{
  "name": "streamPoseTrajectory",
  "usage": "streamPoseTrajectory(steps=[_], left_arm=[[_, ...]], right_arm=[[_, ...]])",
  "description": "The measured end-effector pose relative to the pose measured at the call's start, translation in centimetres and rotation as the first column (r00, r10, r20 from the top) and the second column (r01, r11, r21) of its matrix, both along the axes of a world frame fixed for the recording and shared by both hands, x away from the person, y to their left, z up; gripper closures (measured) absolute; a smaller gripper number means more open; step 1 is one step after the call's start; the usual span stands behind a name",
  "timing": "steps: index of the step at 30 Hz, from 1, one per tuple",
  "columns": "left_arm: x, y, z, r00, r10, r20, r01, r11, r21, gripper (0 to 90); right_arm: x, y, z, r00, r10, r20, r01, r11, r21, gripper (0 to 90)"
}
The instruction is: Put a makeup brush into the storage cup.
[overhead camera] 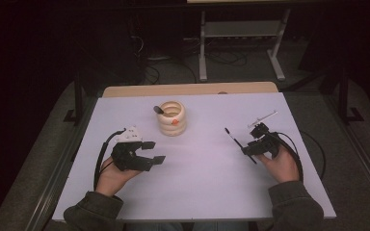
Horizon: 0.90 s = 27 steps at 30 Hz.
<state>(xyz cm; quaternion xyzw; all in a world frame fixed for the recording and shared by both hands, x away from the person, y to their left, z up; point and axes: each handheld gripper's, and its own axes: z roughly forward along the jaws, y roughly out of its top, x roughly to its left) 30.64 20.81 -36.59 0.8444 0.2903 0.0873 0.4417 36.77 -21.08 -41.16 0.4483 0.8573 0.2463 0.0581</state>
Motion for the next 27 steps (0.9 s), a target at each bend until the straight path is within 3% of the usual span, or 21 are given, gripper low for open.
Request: streamPoseTrajectory(steps=[10,14,21,27], left_arm=[[0.1,-0.1,-0.2,0.9999,-0.012,-0.007,0.012,0.9999,-0.011,33.7],[0.1,-0.1,-0.2,0.9999,-0.014,-0.009,0.014,0.9998,-0.011,33.7],[0.2,-0.3,-0.4,0.9997,-0.014,-0.018,0.014,0.9999,-0.008,34.5],[0.1,-0.5,-0.5,0.9996,-0.02,-0.021,0.02,0.9998,-0.004,34.5]], right_arm=[[0.4,0.3,-1.0,0.9989,0.009,-0.046,-0.011,0.999,-0.048,70.7],[0.5,0.8,-1.4,0.9984,0.01,-0.056,-0.016,0.994,-0.106,76.2],[0.4,1.3,-1.4,0.9992,0.002,-0.039,-0.008,0.99,-0.138,84.5],[0.3,1.5,-1.4,0.9995,0.008,-0.032,-0.013,0.988,-0.154,85.2]])
